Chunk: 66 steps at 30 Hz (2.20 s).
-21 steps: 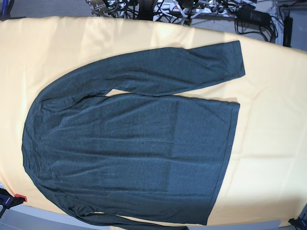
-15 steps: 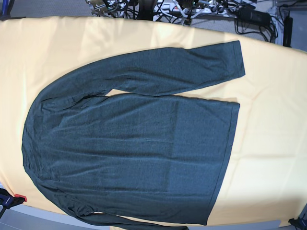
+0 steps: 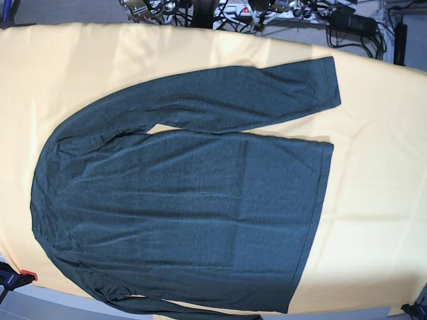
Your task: Fold the T-shirt properly
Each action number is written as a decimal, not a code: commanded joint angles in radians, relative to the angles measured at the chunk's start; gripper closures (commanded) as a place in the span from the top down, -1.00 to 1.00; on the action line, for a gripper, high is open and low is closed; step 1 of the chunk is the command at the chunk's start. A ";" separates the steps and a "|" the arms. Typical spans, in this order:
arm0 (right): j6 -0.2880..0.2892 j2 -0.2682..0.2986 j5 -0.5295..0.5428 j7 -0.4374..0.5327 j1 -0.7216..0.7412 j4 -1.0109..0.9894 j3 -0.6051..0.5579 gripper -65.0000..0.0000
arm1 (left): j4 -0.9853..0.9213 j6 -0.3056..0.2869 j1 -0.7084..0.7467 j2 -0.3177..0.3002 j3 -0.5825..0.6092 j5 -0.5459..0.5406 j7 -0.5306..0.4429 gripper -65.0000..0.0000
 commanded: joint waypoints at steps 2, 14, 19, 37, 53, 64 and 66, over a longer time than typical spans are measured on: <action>0.010 0.010 -0.035 -0.051 -0.021 0.026 0.002 -1.00 | 0.060 -0.022 0.031 -0.001 0.000 0.034 0.050 -1.00; 0.176 0.170 0.102 -0.103 -0.378 0.488 0.002 -1.00 | 0.492 -0.109 0.317 -0.118 0.001 0.047 0.196 -1.00; 0.181 0.262 0.148 -0.111 -0.581 0.773 0.002 -1.00 | 0.731 -0.108 0.468 -0.202 0.001 0.047 0.216 -1.00; -0.069 0.437 0.063 -0.193 -1.171 1.735 0.223 -1.00 | 1.617 -0.033 0.955 -0.495 -0.116 0.126 0.274 -1.00; -0.061 0.435 0.174 -0.182 -1.171 1.964 0.547 -1.00 | 1.935 -0.179 1.036 -0.498 -0.514 0.012 0.285 -1.00; -0.011 0.435 0.174 -0.163 -0.970 1.964 0.642 -1.00 | 1.966 -0.253 0.837 -0.638 -0.565 0.063 0.286 -1.00; 0.016 0.435 0.174 -0.161 -0.924 1.964 0.642 -1.00 | 1.966 -0.300 0.798 -0.676 -0.565 0.080 0.278 -1.00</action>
